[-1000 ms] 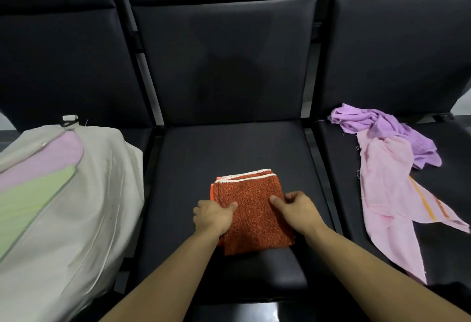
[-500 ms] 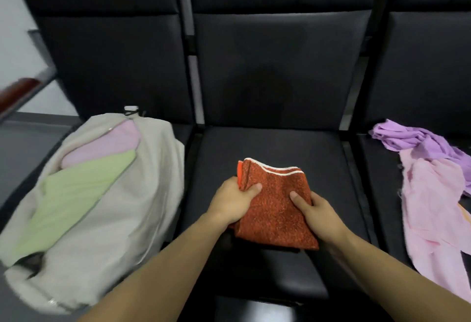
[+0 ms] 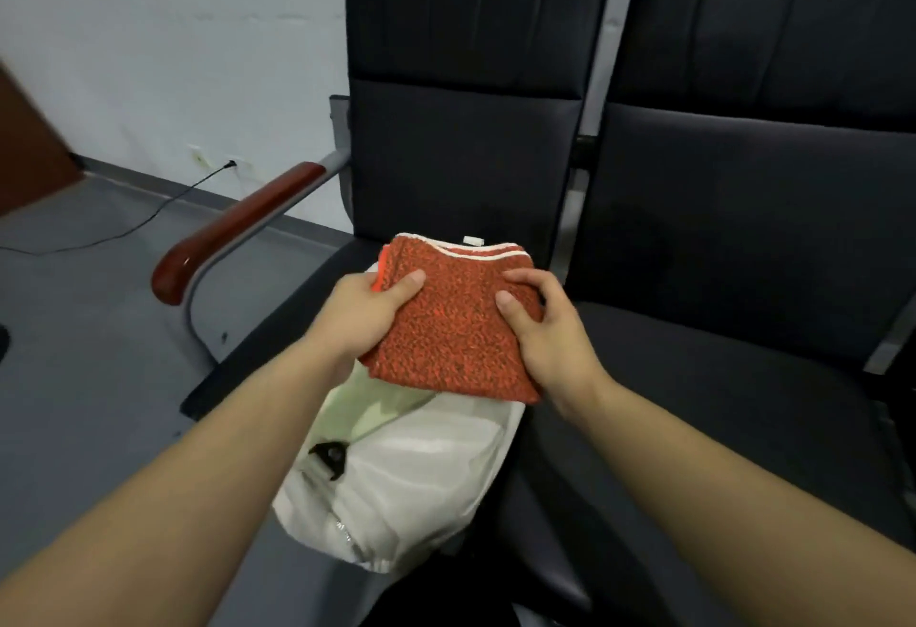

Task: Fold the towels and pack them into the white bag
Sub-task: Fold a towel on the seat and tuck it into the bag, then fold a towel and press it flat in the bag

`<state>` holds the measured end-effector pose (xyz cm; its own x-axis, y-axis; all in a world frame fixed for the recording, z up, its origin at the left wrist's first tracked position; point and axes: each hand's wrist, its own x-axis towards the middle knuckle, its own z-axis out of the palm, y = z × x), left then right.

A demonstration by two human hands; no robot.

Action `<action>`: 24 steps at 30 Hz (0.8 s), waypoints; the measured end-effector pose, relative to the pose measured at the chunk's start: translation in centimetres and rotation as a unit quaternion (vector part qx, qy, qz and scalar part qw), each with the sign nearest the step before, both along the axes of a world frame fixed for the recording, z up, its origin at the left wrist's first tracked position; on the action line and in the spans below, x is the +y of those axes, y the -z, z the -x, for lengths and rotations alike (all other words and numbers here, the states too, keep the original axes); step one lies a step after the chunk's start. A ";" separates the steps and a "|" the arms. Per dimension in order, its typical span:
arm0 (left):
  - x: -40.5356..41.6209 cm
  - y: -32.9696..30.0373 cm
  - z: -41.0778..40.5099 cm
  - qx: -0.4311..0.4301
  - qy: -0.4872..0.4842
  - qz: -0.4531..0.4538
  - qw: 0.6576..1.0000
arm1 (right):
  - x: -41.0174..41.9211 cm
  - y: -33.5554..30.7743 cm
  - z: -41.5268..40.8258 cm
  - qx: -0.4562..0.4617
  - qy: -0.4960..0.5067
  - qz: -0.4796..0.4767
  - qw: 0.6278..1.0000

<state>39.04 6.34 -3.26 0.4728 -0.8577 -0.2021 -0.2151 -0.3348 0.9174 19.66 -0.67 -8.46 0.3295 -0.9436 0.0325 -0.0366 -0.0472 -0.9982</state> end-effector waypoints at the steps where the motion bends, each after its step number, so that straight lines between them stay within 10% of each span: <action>1: 0.3 0.0 -1.3 0.021 -0.019 0.008 1.000 | 0.0 -0.3 -1.5 0.002 -0.009 0.011 1.000; 11: 2.7 5.5 -5.8 0.076 -0.038 -0.125 0.988 | 0.2 1.3 -4.4 0.389 -0.179 0.172 0.887; 14: 2.0 6.1 -4.9 -0.151 -0.053 -0.117 0.980 | 0.9 0.9 -3.6 0.423 -0.171 0.214 0.864; 17: 1.0 5.7 -3.2 -0.433 -0.028 -0.014 0.901 | 2.1 0.0 -3.0 0.445 -0.152 0.265 0.842; 24: -1.0 8.5 -1.5 -0.439 0.269 -0.129 0.847 | 1.3 -0.3 -0.3 0.483 -0.160 0.348 0.788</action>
